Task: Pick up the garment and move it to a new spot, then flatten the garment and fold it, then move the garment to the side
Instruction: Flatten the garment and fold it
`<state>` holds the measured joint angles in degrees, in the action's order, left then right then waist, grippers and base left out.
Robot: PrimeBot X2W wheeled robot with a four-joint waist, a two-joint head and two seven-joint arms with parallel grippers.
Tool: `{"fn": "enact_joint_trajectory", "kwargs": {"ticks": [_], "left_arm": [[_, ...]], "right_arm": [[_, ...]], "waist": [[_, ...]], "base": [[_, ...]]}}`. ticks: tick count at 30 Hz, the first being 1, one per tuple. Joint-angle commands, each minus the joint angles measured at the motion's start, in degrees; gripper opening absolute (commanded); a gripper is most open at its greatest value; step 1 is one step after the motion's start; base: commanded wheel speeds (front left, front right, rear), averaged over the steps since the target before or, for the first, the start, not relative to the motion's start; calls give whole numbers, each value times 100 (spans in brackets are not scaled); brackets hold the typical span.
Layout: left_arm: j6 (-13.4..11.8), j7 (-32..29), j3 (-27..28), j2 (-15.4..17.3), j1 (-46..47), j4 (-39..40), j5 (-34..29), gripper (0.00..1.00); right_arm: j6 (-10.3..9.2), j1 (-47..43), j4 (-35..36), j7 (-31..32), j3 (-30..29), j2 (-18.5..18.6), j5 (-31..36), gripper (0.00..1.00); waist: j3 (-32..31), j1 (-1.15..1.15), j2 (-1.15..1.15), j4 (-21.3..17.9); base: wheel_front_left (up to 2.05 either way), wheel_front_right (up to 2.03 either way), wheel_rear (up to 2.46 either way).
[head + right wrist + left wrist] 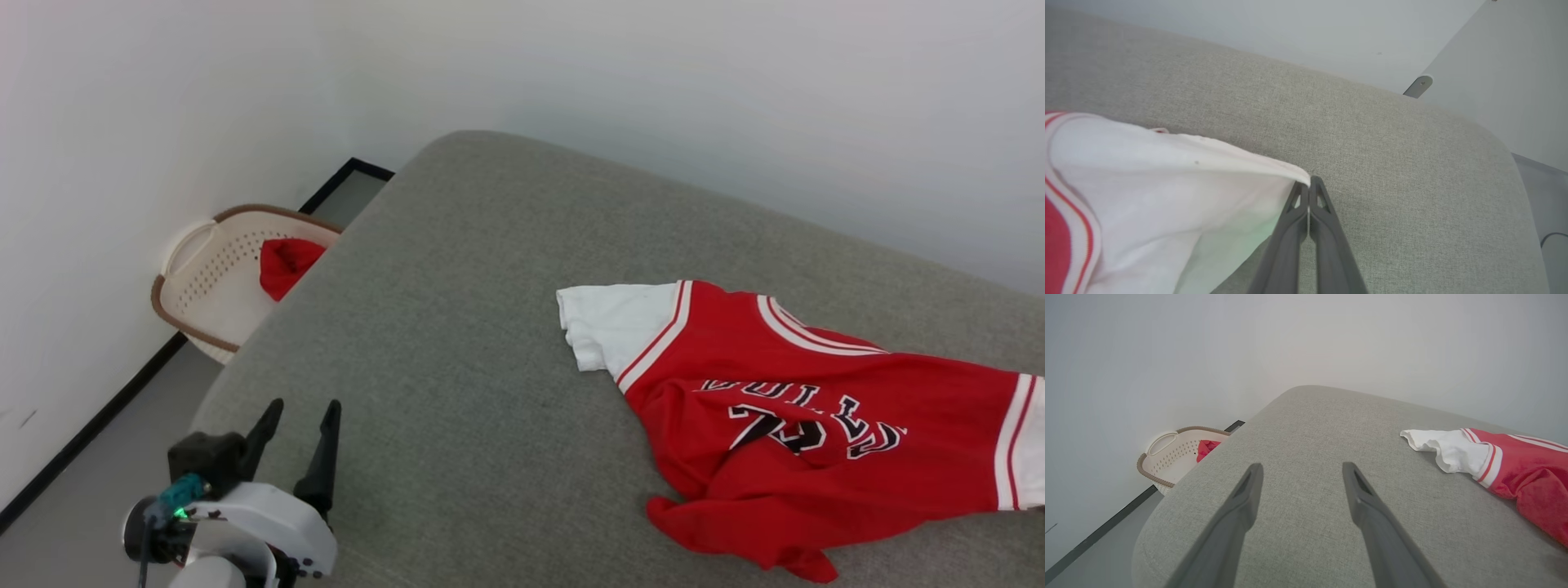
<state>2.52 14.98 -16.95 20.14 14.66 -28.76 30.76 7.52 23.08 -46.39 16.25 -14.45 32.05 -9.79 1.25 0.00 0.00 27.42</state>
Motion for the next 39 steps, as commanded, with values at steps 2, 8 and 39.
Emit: {"fn": "enact_joint_trajectory", "kwargs": {"ticks": [2,8,39], "left_arm": [[27,18,-4,7,59,-21,-8,100],[90,14,-67,11,173,-102,1,100],[231,-431,-174,453,486,127,192,100]], "right_arm": [[-6,89,-158,-57,-97,10,54,0],[-6,269,-626,-317,-195,-71,222,34],[-6,389,486,-1788,1056,-979,-555,100]], "waist": [[39,0,0,11],[83,0,0,-18],[-309,0,0,-1811]], "base": [[0,0,0],[0,0,0],[0,0,0]]}}
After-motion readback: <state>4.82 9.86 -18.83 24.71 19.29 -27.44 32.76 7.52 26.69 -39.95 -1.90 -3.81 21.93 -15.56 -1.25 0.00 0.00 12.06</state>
